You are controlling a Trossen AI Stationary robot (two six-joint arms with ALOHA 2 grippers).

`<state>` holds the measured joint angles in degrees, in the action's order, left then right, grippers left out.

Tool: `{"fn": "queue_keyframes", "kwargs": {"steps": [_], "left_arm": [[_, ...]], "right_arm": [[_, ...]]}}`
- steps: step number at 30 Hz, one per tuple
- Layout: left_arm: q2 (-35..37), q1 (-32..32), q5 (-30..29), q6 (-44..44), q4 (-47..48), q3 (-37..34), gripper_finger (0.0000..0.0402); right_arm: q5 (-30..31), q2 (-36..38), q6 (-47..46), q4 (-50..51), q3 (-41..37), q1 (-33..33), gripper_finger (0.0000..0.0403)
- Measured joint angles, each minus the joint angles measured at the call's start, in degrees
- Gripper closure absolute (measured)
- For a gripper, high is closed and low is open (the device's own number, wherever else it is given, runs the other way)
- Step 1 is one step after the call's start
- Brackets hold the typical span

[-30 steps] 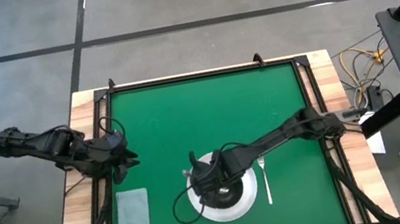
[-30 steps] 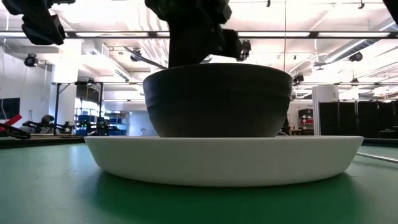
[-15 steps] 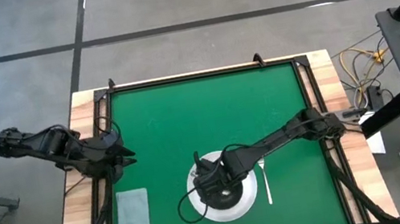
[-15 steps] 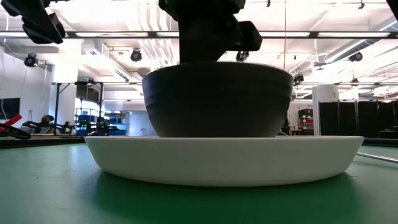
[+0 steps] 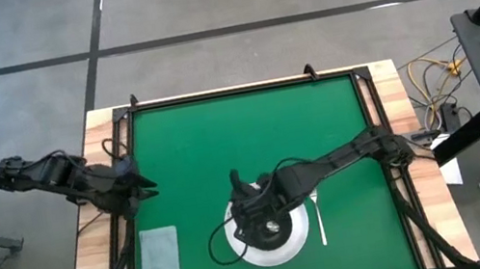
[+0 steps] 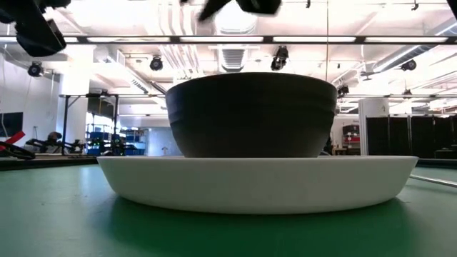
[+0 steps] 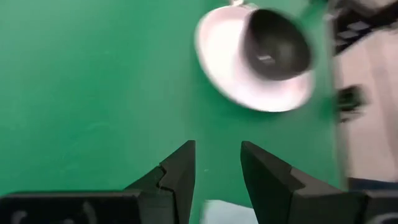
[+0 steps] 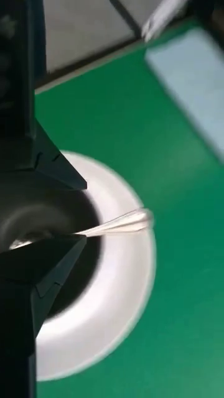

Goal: Set table place
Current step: Return to Home Position

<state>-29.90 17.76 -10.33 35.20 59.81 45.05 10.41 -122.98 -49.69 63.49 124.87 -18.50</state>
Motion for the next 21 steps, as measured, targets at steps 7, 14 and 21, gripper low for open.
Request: {"fn": "queue_keyframes", "kwargs": {"steps": [7, 14, 21], "left_arm": [[3.0, 0.0, 7.2, 6.0, -7.4, 3.2, 0.0288], [8.8, 0.0, 20.4, -7.9, -32.0, 4.7, 0.0288], [15.7, 0.0, 20.5, -12.5, -31.2, 2.9, 0.0288]], "right_arm": [[-1.2, 4.5, 2.6, -0.4, 9.6, 2.1, 0.0294], [-3.8, 13.8, 17.3, -15.4, 9.5, 0.2, 0.0298], [3.1, 18.1, 27.0, -17.2, 8.3, -5.4, 0.0306]]}}
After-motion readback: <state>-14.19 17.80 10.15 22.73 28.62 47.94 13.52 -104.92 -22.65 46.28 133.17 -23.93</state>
